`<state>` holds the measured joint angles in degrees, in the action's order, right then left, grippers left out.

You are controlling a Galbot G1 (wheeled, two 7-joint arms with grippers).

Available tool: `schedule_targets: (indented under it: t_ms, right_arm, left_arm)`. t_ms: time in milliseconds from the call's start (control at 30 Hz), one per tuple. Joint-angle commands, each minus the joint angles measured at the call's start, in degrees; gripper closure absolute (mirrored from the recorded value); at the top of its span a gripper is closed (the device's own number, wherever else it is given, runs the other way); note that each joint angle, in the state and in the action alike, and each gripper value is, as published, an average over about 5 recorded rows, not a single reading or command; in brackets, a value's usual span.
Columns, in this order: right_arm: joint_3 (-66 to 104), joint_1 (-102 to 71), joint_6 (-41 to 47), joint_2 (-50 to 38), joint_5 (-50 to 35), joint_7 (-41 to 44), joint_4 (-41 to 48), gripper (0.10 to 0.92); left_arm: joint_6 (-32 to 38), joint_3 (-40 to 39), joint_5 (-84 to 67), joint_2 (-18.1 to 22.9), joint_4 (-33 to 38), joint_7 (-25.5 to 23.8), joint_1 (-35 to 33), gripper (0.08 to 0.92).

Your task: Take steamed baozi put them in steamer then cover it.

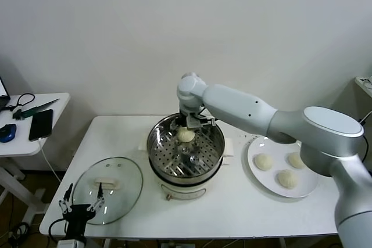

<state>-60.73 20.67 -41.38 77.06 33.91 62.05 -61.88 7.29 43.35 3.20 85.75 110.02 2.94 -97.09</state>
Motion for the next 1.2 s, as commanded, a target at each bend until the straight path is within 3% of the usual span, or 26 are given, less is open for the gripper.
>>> schedule_targets:
  t_ms: [33, 433, 633, 733, 900, 1200]
  right_arm:
    - [-0.05, 2.15, -0.21, -1.63, -3.30, 0.63, -2.34, 0.203]
    - [-6.85, 17.13, 10.30, -19.84, -25.76, 1.90, -12.87, 0.203]
    - [-18.90, 23.69, 29.44, -33.28, -38.80, -9.57, -18.10, 0.203]
    - [-20.79, 23.48, 39.86, -38.90, -43.64, -8.72, -19.41, 0.203]
    - [-19.44, 17.60, 49.71, -44.82, -48.34, -3.89, -17.12, 0.203]
    - [-3.66, -3.89, 51.94, -46.41, -46.53, -0.51, -9.77, 0.203]
  left_arm:
    - [0.07, 0.00, -0.03, -0.05, -0.10, 0.05, -0.13, 0.177]
    - [-0.44, -0.38, 0.08, 1.01, 3.62, -0.09, -1.33, 0.177]
    - [-1.02, -0.64, 0.28, 1.35, 5.34, -0.54, -1.31, 0.177]
    - [-1.04, -0.97, 0.38, 1.37, 5.30, -0.64, -1.15, 0.177]
    - [-0.87, -1.13, 0.37, 1.26, 5.24, -0.83, -0.94, 0.177]
    - [-1.08, -0.78, 0.47, 1.15, 5.06, -0.57, -1.03, 0.177]
